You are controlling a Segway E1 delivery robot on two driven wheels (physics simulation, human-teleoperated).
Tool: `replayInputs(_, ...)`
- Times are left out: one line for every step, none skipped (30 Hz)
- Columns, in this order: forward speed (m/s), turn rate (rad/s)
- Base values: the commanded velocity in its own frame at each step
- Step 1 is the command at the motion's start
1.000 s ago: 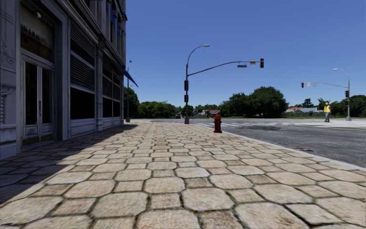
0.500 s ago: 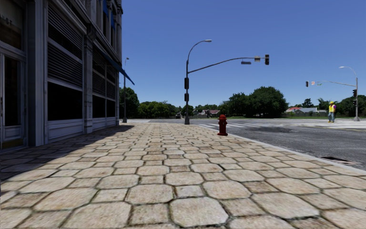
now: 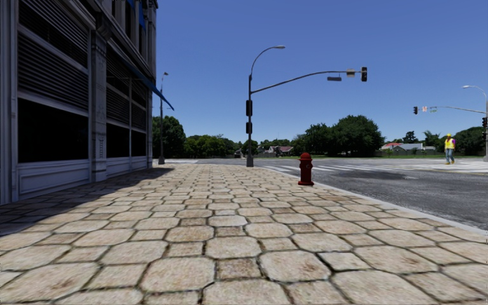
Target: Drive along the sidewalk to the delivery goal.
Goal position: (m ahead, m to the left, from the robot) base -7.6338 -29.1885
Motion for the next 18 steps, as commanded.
replayInputs(2.00, 0.00)
replayInputs(2.00, 0.00)
replayInputs(2.00, 0.00)
replayInputs(2.00, 0.00)
replayInputs(2.00, 0.00)
replayInputs(2.00, 0.00)
replayInputs(2.00, 0.00)
replayInputs(2.00, 0.00)
replayInputs(2.00, 0.00)
replayInputs(2.00, 0.00)
replayInputs(2.00, 0.00)
replayInputs(2.00, 0.00)
replayInputs(2.00, 0.00)
replayInputs(2.00, 0.00)
replayInputs(2.00, 0.00)
replayInputs(2.00, 0.00)
replayInputs(2.00, 0.00)
replayInputs(2.00, 0.00)
